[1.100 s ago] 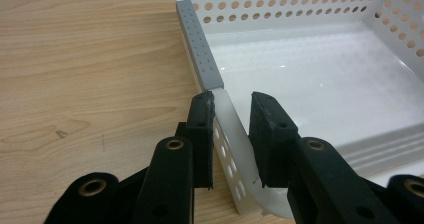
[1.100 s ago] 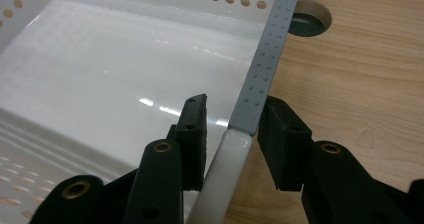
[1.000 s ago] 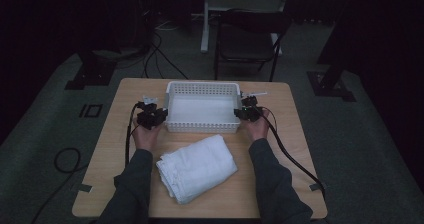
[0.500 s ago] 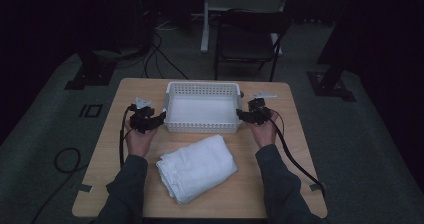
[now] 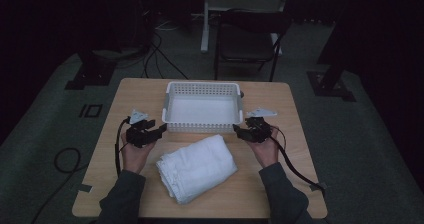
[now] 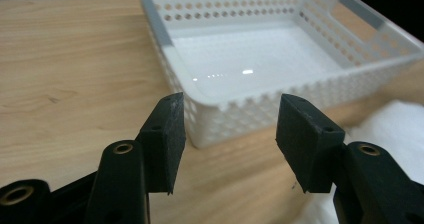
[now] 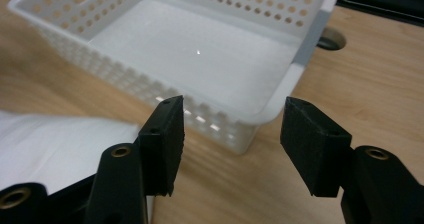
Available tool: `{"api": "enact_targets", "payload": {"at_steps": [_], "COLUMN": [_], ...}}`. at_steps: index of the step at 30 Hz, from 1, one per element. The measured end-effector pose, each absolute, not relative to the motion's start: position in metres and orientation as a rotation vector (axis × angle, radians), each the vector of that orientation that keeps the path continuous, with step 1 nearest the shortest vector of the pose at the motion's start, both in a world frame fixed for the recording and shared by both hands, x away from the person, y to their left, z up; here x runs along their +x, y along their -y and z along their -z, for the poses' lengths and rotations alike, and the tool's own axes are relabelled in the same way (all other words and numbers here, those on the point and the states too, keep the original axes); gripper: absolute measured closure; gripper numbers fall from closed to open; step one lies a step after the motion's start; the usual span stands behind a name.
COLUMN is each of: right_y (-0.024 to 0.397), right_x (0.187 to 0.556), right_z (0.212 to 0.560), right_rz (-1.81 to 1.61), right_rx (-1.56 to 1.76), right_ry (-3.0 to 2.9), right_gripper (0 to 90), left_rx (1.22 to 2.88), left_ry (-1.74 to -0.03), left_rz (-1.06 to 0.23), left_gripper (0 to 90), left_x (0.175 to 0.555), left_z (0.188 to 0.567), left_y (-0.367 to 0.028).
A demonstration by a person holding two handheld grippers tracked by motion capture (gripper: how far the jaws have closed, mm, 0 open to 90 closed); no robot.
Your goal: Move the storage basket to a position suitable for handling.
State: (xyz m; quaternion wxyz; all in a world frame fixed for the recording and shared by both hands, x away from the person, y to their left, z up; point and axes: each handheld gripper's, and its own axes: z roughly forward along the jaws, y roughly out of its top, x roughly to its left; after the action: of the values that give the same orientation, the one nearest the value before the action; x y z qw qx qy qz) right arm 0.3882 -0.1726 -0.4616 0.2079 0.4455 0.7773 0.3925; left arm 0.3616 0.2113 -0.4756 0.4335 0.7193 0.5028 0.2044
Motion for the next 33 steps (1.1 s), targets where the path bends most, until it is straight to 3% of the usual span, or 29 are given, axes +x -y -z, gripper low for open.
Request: {"api": "enact_targets", "payload": {"at_steps": [21,29,33], "right_y": [0.145,0.140,0.135], "right_x": [0.362,0.359,0.358], "right_z": [0.498,0.505,0.512], "right_rz": [-1.095,-1.095,-1.079], "right_rx": [1.168,1.156,1.158], "right_ry": [-2.308,-2.341,-2.370], "right_gripper": [41.5,41.5,42.0], "left_rx": [1.855,1.879,1.913], "left_ry": [-1.226,-1.214,-1.209], "left_rz": [-0.526,-0.487,-0.463], "left_gripper": [38.6,38.5,42.5], "left_x": [0.293,0.268,0.259], "left_z": [0.488,0.494,0.501], "left_y": [-0.195,-0.186,-0.181]}}
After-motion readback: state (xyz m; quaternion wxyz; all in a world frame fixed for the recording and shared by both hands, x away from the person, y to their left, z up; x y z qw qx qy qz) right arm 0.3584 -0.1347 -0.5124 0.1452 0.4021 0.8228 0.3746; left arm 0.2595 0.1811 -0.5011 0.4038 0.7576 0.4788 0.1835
